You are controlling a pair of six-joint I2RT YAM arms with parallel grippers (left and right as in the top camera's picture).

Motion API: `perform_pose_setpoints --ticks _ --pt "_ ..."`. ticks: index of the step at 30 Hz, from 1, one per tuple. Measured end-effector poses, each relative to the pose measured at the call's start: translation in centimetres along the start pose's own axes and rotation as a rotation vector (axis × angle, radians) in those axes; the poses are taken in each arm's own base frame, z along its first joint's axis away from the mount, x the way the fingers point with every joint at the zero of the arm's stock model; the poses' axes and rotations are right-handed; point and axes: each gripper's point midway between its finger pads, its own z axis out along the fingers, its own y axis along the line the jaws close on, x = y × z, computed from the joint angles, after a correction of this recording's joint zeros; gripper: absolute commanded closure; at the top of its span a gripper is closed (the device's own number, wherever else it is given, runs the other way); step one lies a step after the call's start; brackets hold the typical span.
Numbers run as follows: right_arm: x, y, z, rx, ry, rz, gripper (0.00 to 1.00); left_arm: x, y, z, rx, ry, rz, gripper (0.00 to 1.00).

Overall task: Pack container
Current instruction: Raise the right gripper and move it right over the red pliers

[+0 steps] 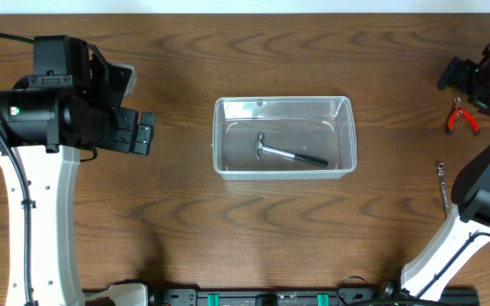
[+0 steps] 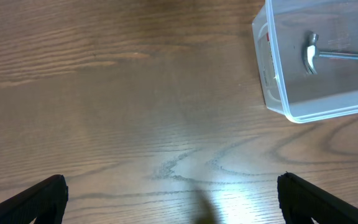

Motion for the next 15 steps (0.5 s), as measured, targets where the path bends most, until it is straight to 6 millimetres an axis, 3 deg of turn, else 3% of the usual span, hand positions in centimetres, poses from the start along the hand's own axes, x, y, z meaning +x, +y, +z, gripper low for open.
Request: perform_pose_setpoints --ticks 5,15 --pt "0.2 -1.0 1.9 -0.009 0.044 -0.005 0.01 0.0 0.0 0.0 0.000 0.000 0.000 0.02" --pt "-1.0 -1.1 2.2 -0.027 -0.001 -0.085 0.01 0.0 0.0 0.0 0.000 0.000 0.000 0.02"
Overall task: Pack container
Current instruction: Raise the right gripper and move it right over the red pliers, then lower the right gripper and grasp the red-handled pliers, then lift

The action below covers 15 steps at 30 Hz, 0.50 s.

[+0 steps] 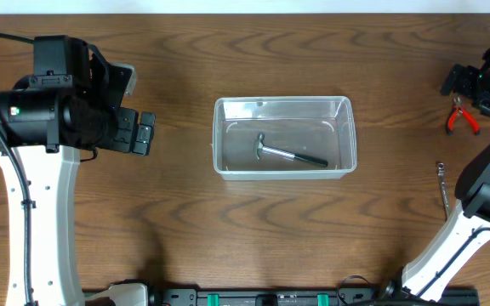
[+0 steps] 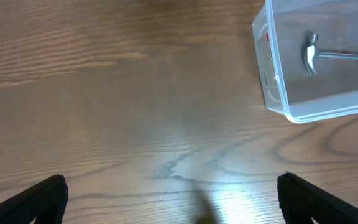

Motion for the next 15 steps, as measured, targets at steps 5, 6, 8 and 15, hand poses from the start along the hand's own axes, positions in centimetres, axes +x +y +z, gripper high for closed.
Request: perform_pose_setpoints --ticks 5,6,8,15 --pt "0.0 0.0 1.1 0.001 0.011 -0.007 0.01 0.0 0.0 0.0 0.000 0.000 0.000 0.02" --pt "0.2 0.0 1.6 0.002 0.022 -0.007 0.01 0.0 0.0 0.0 0.000 0.000 0.000 0.02" --pt "0.5 0.0 2.7 0.005 0.043 -0.007 0.01 0.0 0.0 0.0 0.000 0.000 0.000 0.02" --pt "1.0 -0.2 4.6 0.016 0.074 -0.021 0.01 0.0 0.0 0.0 0.000 -0.002 0.000 0.02"
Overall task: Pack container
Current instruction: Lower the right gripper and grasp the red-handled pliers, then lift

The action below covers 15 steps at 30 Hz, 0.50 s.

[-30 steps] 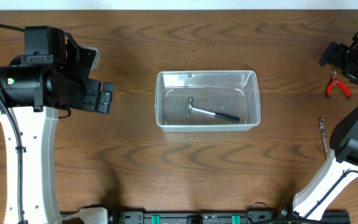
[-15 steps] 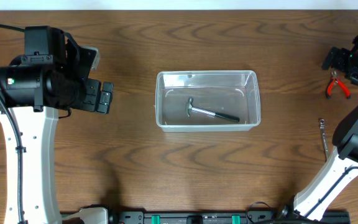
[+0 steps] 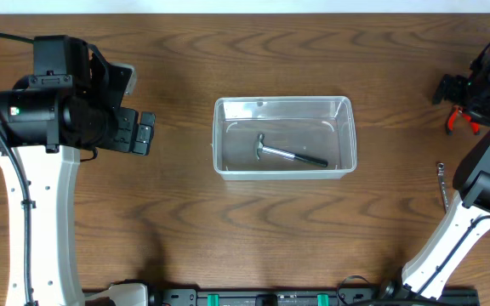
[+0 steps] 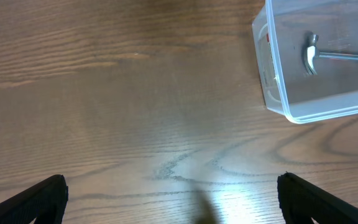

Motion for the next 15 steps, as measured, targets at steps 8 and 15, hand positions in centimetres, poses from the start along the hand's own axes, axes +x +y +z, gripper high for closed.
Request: perform_pose_setpoints --ticks 8,15 --pt "-0.10 0.19 0.14 -0.001 -0.004 -0.044 0.01 -0.18 0.04 0.00 -0.002 -0.007 0.001 0.02" --pt "0.06 0.17 0.94 0.000 0.009 -0.070 0.01 -0.18 0.04 0.00 -0.002 -0.007 0.001 0.02"
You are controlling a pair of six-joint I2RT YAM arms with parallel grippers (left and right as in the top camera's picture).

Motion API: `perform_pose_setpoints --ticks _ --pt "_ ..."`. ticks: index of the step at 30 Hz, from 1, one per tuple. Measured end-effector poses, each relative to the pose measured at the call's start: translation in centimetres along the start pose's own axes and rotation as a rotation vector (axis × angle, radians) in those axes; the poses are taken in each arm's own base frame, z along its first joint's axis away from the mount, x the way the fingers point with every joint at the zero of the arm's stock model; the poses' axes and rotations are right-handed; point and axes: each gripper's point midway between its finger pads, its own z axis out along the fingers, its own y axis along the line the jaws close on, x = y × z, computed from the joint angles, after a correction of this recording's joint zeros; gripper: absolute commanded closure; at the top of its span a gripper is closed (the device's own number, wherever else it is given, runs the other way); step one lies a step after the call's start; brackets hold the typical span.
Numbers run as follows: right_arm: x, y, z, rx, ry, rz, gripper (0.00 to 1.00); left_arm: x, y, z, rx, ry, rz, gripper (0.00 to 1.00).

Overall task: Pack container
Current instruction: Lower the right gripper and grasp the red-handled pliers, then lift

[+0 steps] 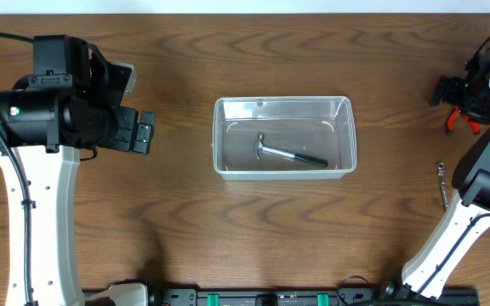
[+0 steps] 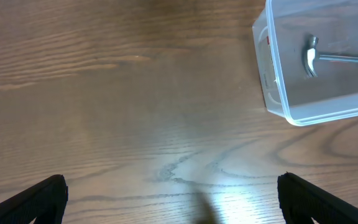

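A clear plastic container [image 1: 345,136] stands mid-table with a hammer [image 1: 289,154] lying in it. The left wrist view shows the container [image 2: 278,93] at upper right, with the hammer's head [image 2: 311,55] inside. My left gripper [image 1: 143,133] hovers left of the container, open and empty, its fingertips [image 2: 39,200] wide apart over bare wood. At the far right, my right gripper [image 1: 449,89] sits over the upper part of red-handled pliers [image 1: 461,123]; its jaws cannot be made out.
A thin metal screwdriver-like tool [image 1: 441,187] lies near the right edge, below the pliers. The right arm's white links [image 1: 483,170] rise along that edge. The left arm's body [image 1: 41,110] covers the table's left side.
The right gripper has shifted very slightly to the left and still covers the top of the pliers. The left gripper, container and hammer are unchanged.
The right gripper was first above and left of the red pliers, which showed fully. It then stood closer beside them. Half a second ago it was lower, covering their upper part, and it stays there now. The left arm has stayed open and still throughout.
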Motion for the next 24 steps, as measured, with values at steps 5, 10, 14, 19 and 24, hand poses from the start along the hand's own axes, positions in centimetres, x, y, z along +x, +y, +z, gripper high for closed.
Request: perform_pose_setpoints --ticks 5,10,14,19,24 --pt "0.0 0.0 0.3 0.000 0.002 0.000 0.01 0.0 0.0 0.0 0.000 0.000 0.000 0.02" --pt "0.0 0.0 0.4 0.000 0.005 0.000 0.01 0.0 0.0 0.0 0.000 0.000 0.000 0.02" --pt "0.3 0.0 1.0 0.000 0.021 -0.001 0.01 0.0 0.0 0.0 0.000 0.000 0.000 0.02" --pt "1.0 0.0 2.8 0.000 0.060 -0.001 0.01 0.0 0.0 0.0 0.000 0.000 0.000 0.02" --pt "1.0 0.0 3.2 0.002 0.064 -0.004 0.01 0.0 0.0 0.0 0.000 0.000 0.000 0.02"
